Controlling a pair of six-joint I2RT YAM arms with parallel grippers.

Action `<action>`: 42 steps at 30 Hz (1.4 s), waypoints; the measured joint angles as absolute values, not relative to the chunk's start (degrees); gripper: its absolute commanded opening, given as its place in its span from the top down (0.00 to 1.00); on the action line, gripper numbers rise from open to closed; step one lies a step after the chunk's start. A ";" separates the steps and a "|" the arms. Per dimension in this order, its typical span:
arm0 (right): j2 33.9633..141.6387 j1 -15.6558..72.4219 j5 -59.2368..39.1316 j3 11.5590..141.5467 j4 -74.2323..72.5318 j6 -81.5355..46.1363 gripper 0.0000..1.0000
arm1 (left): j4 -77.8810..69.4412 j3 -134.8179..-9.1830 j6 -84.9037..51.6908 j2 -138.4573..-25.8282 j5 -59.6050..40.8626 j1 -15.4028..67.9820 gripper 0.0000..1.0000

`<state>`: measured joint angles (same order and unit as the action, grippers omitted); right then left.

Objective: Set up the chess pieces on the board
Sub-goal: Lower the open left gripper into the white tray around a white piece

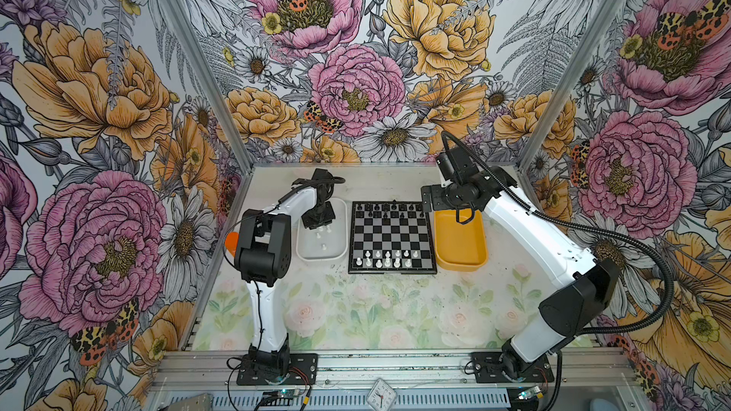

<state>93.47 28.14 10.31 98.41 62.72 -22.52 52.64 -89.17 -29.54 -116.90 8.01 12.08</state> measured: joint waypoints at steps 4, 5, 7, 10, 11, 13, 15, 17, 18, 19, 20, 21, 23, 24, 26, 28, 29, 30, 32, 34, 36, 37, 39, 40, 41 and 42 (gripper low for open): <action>93.47 28.14 10.50 98.41 62.72 -22.65 0.00 | 52.62 -89.17 -29.52 -116.90 8.01 12.08 0.69; 93.47 28.14 10.55 98.41 62.72 -22.65 0.00 | 52.62 -89.14 -29.52 -116.90 8.01 12.08 0.70; 93.47 28.14 10.70 98.41 62.72 -22.65 0.00 | 52.60 -89.17 -29.50 -116.90 8.01 12.08 0.72; 93.47 28.14 10.74 98.41 62.72 -22.65 0.00 | 52.51 -89.17 -29.39 -116.90 8.01 12.08 0.74; 93.47 28.14 10.74 98.41 62.72 -22.65 0.00 | 52.49 -89.17 -29.39 -116.90 8.01 12.08 0.75; 93.47 28.14 10.74 98.41 62.72 -22.65 0.00 | 52.49 -89.17 -29.36 -116.90 8.01 12.08 0.75; 93.45 28.14 10.79 98.41 62.72 -22.65 0.00 | 52.49 -89.17 -29.36 -116.90 8.01 12.08 0.75; 93.45 28.14 10.87 98.41 62.72 -22.65 0.00 | 52.49 -89.17 -29.36 -116.90 8.01 12.05 0.75; 93.45 28.14 10.90 98.37 62.72 -22.65 0.00 | 52.47 -89.17 -29.34 -116.90 8.01 12.05 0.75; 93.45 28.14 10.90 98.30 62.72 -22.65 0.00 | 52.47 -89.17 -29.36 -116.90 8.01 12.05 0.75; 93.45 28.14 10.90 98.26 62.72 -22.65 0.00 | 52.47 -89.17 -29.36 -116.90 8.01 12.05 0.75; 93.45 28.14 10.90 98.17 62.74 -22.65 0.00 | 52.47 -89.17 -29.34 -116.90 8.01 12.05 0.75; 93.45 28.14 10.90 98.00 62.72 -22.65 0.00 | 52.47 -89.17 -29.36 -116.90 8.01 12.01 0.75; 93.45 28.14 10.92 97.93 62.74 -22.65 0.00 | 52.47 -89.17 -29.34 -116.90 8.01 11.97 0.75; 93.45 28.14 10.92 97.86 62.74 -22.65 0.00 | 52.47 -89.17 -29.34 -116.90 8.01 11.88 0.75; 93.45 28.14 10.90 97.76 62.74 -22.65 0.00 | 52.47 -89.14 -29.34 -116.90 8.01 11.86 0.75; 93.45 28.14 10.92 97.69 62.74 -22.65 0.00 | 52.47 -89.14 -29.34 -116.90 8.01 11.86 0.75; 93.45 28.14 10.92 97.65 62.76 -22.65 0.00 | 52.47 -89.14 -29.34 -116.90 8.01 11.86 0.75; 93.45 28.14 10.92 97.65 62.76 -22.65 0.00 | 52.47 -89.14 -29.34 -116.92 8.01 11.86 0.76; 93.45 28.14 10.92 97.67 62.76 -22.65 0.00 | 52.47 -89.14 -29.32 -116.90 7.99 11.86 0.76; 93.45 28.14 10.92 97.65 62.76 -22.65 0.00 | 52.47 -89.14 -29.32 -116.90 7.99 11.86 0.76; 93.45 28.14 10.92 97.65 62.76 -22.65 0.00 | 52.47 -89.14 -29.32 -116.92 7.97 11.86 0.76; 93.45 28.14 10.92 97.65 62.76 -22.65 0.00 | 52.47 -89.14 -29.17 -116.90 7.97 11.86 0.76; 93.45 28.14 10.92 97.67 62.76 -22.65 0.00 | 52.47 -89.14 -29.02 -116.90 7.97 11.86 0.76; 93.45 28.14 10.92 97.67 62.76 -22.65 0.00 | 52.47 -89.14 -28.91 -116.90 7.94 11.86 0.76; 93.45 28.14 10.92 97.65 62.76 -22.65 0.00 | 52.47 -89.14 -28.86 -116.90 7.94 11.86 0.76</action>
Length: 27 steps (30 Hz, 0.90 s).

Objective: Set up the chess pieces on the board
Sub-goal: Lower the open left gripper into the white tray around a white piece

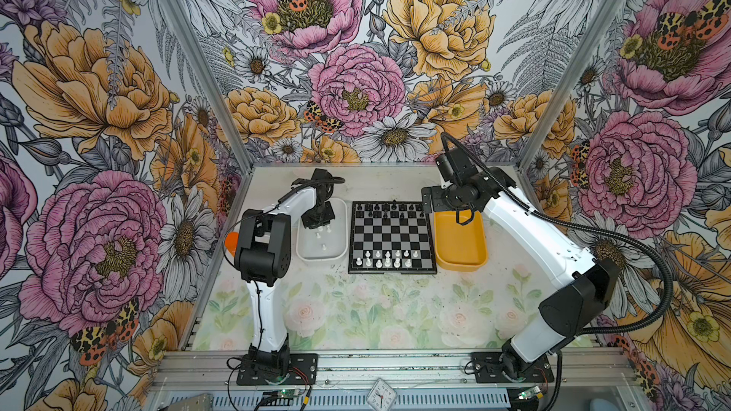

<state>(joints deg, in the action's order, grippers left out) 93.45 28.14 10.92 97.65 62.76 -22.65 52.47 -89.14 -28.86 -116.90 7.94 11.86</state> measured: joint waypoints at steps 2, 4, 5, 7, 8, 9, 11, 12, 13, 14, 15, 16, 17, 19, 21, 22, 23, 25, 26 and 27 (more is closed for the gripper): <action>93.45 28.14 10.90 97.67 62.76 -22.65 0.00 | 52.47 -89.14 -28.47 -116.90 7.86 11.86 0.74; 93.45 28.14 10.90 97.67 62.76 -22.65 0.00 | 52.47 -89.14 -28.16 -116.90 7.81 11.86 0.71; 93.45 28.14 10.90 97.67 62.76 -22.65 0.00 | 52.47 -89.14 -28.05 -116.90 7.81 11.86 0.69; 93.45 28.14 10.90 97.67 62.76 -22.65 0.00 | 52.47 -89.14 -27.83 -116.90 7.79 11.86 0.66; 93.45 28.14 10.90 97.67 62.76 -22.65 0.00 | 52.47 -89.14 -27.66 -116.90 7.77 11.86 0.65; 93.45 28.14 10.90 97.67 62.76 -22.65 0.00 | 52.47 -89.14 -27.59 -116.90 7.73 11.86 0.63; 93.45 28.14 10.87 97.67 62.76 -22.65 0.00 | 52.47 -89.14 -27.46 -116.90 7.60 11.86 0.62; 93.45 28.14 10.87 97.67 62.76 -22.65 0.00 | 52.47 -89.14 -27.46 -116.90 7.57 11.86 0.61; 93.45 28.14 10.87 97.67 62.76 -22.65 0.00 | 52.47 -89.14 -27.44 -116.90 7.57 11.86 0.61; 93.45 28.14 10.87 97.67 62.76 -22.65 0.00 | 52.47 -89.14 -27.44 -116.90 7.57 11.86 0.61; 93.45 28.14 10.87 97.67 62.76 -22.65 0.00 | 52.47 -89.14 -27.44 -116.90 7.57 11.86 0.61; 93.45 28.14 10.87 97.67 62.76 -22.65 0.00 | 52.47 -89.14 -27.44 -116.90 7.57 11.86 0.61; 93.45 28.14 10.87 97.67 62.76 -22.68 0.00 | 52.47 -89.14 -27.44 -116.90 7.57 11.86 0.61; 93.45 28.14 10.87 97.67 62.76 -22.68 0.00 | 52.47 -89.14 -27.49 -116.90 7.57 11.81 0.61; 93.45 28.14 10.87 97.67 62.76 -22.81 0.00 | 52.47 -89.14 -27.64 -116.90 7.60 11.75 0.61; 93.45 28.14 10.87 97.67 62.76 -22.92 0.00 | 52.47 -89.14 -27.68 -116.90 7.60 11.70 0.61; 93.45 28.14 10.87 97.67 62.76 -23.05 0.00 | 52.47 -89.14 -27.73 -116.90 7.60 11.66 0.61; 93.45 28.14 10.87 97.67 62.76 -23.09 0.00 | 52.47 -89.17 -28.08 -116.92 7.60 11.49 0.61; 93.45 28.14 10.87 97.67 62.76 -23.09 0.00 | 52.47 -89.17 -28.12 -116.90 7.60 11.42 0.62; 93.45 28.14 10.87 97.67 62.76 -23.11 0.00 | 52.47 -89.17 -28.14 -116.92 7.60 11.31 0.63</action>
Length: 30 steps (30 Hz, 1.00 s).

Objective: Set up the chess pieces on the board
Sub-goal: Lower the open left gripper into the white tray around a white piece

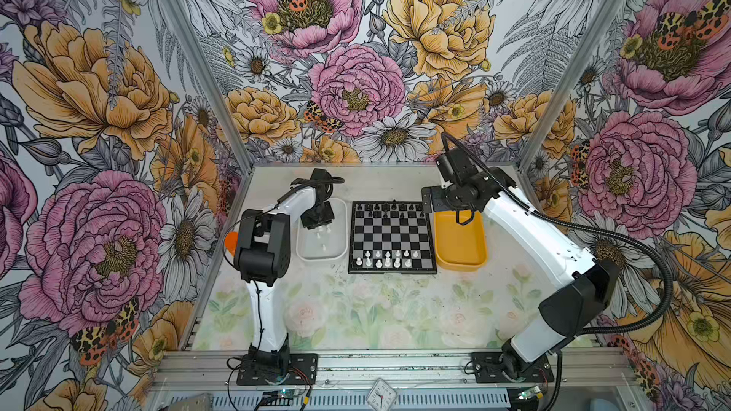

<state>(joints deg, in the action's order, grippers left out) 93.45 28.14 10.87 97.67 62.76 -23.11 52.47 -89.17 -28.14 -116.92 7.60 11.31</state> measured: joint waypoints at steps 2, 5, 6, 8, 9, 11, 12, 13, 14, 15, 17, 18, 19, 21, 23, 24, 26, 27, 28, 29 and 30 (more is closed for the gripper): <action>93.45 28.14 10.87 97.67 62.78 -23.11 0.00 | 52.47 -89.32 -28.36 -117.05 7.57 11.11 0.65; 93.45 28.14 10.87 97.67 62.78 -23.14 0.00 | 52.34 -89.82 -28.56 -117.95 7.57 11.00 0.68; 93.45 28.14 10.87 97.67 62.76 -23.14 0.00 | 52.29 -89.84 -28.56 -118.34 7.57 11.00 0.69; 93.45 28.14 10.87 97.67 62.76 -23.18 0.00 | 52.27 -89.84 -28.58 -119.09 7.55 11.00 0.71; 93.45 28.14 10.87 97.67 62.76 -23.31 0.00 | 52.27 -89.84 -28.56 -119.42 7.53 11.00 0.72; 93.45 28.14 10.87 97.65 62.76 -23.38 0.00 | 52.27 -89.84 -28.56 -119.72 7.40 11.00 0.74; 93.45 28.14 10.87 97.65 62.76 -23.51 0.00 | 52.27 -89.84 -28.58 -119.77 7.38 11.00 0.74; 93.45 28.14 10.87 97.65 62.76 -23.53 0.00 | 52.25 -89.84 -28.56 -119.74 7.38 11.00 0.74; 93.45 28.14 10.87 97.65 62.76 -23.53 0.00 | 52.25 -89.86 -28.56 -119.77 7.38 11.00 0.74; 93.45 28.14 10.87 97.65 62.76 -23.53 0.00 | 52.25 -89.86 -28.56 -119.74 7.38 11.00 0.74; 93.45 28.14 10.87 97.65 62.76 -23.53 0.00 | 52.25 -89.86 -28.56 -119.74 7.38 11.00 0.74; 93.45 28.14 10.87 97.62 62.76 -23.53 0.00 | 52.25 -89.91 -28.56 -119.74 7.38 11.00 0.74; 93.45 28.14 10.87 97.60 62.78 -23.53 0.00 | 52.23 -89.91 -28.56 -119.77 7.38 11.00 0.75; 93.45 28.14 10.87 97.58 62.78 -23.53 0.00 | 52.25 -89.91 -28.53 -119.74 7.38 11.00 0.76; 93.45 28.14 10.87 97.56 62.78 -23.53 0.00 | 52.25 -89.91 -28.53 -119.74 7.38 11.00 0.77; 93.45 28.14 10.87 97.54 62.78 -23.53 0.00 | 52.25 -89.91 -28.53 -119.74 7.38 11.00 0.78; 93.45 28.14 10.87 97.54 62.78 -23.53 0.00 | 52.25 -89.91 -28.53 -119.74 7.38 11.00 0.78; 93.45 28.14 10.87 97.54 62.78 -23.53 0.00 | 52.25 -89.91 -28.51 -119.74 7.38 11.00 0.79; 93.45 28.14 10.87 97.54 62.78 -23.53 0.00 | 52.25 -89.91 -28.51 -119.74 7.38 11.00 0.78; 93.45 28.14 10.87 97.54 62.78 -23.53 0.00 | 52.25 -89.91 -28.51 -119.74 7.38 11.00 0.79; 93.45 28.14 10.87 97.54 62.78 -23.53 0.00 | 52.25 -89.91 -28.53 -119.74 7.38 11.00 0.79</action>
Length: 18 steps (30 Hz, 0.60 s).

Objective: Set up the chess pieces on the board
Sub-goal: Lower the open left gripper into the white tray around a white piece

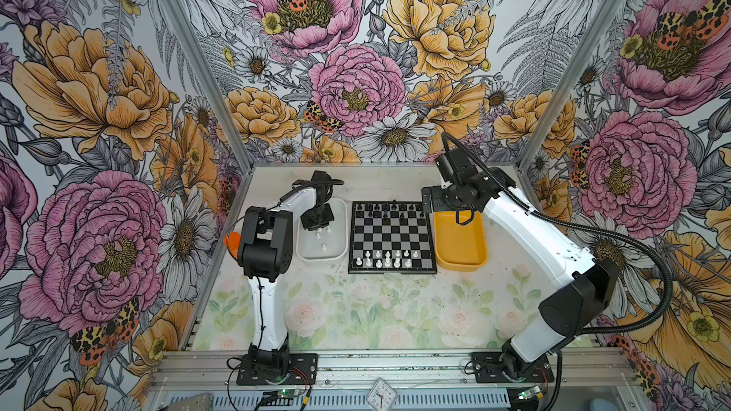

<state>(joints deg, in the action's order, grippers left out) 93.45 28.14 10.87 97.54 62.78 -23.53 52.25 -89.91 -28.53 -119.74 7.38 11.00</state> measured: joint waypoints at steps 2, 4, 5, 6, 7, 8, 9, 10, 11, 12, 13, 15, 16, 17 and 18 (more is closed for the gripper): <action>93.45 28.14 10.87 97.54 62.78 -23.51 0.00 | 52.25 -89.91 -28.51 -119.74 7.38 11.00 0.79; 93.45 28.14 10.87 97.51 62.78 -23.51 0.00 | 52.25 -89.91 -28.51 -119.74 7.38 11.00 0.79; 93.45 28.14 10.87 97.49 62.78 -23.51 0.00 | 52.25 -89.91 -28.51 -119.74 7.38 11.00 0.79; 93.45 28.14 10.87 97.47 62.78 -23.51 0.00 | 52.25 -89.91 -28.51 -119.74 7.38 11.00 0.80; 93.45 28.14 10.87 97.43 62.78 -23.51 0.00 | 52.25 -89.91 -28.49 -119.74 7.38 11.00 0.80; 93.45 28.14 10.90 97.36 62.81 -23.51 0.00 | 52.25 -89.91 -28.49 -119.74 7.38 11.00 0.80; 93.45 28.14 10.87 97.32 62.85 -23.51 0.00 | 52.25 -89.91 -28.49 -119.74 7.38 11.00 0.81; 93.45 28.14 10.87 97.27 62.89 -23.51 0.00 | 52.25 -89.91 -28.49 -119.74 7.38 11.00 0.81; 93.45 28.14 10.87 97.27 62.92 -23.51 0.00 | 52.25 -89.91 -28.49 -119.74 7.38 11.00 0.81; 93.45 28.14 10.87 97.27 62.92 -23.51 0.00 | 52.25 -89.91 -28.49 -119.74 7.38 11.00 0.81; 93.45 28.14 10.87 97.27 62.92 -23.51 0.00 | 52.25 -89.91 -28.47 -119.74 7.38 11.00 0.81; 93.45 28.14 10.87 97.27 62.92 -23.51 0.00 | 52.25 -89.91 -28.42 -119.72 7.40 11.00 0.81; 93.45 28.14 10.87 97.27 62.92 -23.51 0.00 | 52.27 -89.91 -28.29 -119.70 7.40 11.00 0.81; 93.45 28.14 10.87 97.27 62.92 -23.51 0.00 | 52.27 -89.91 -28.25 -119.70 7.40 11.00 0.81; 93.45 28.14 10.87 97.27 62.92 -23.51 0.00 | 52.27 -89.91 -28.08 -119.66 7.42 11.00 0.81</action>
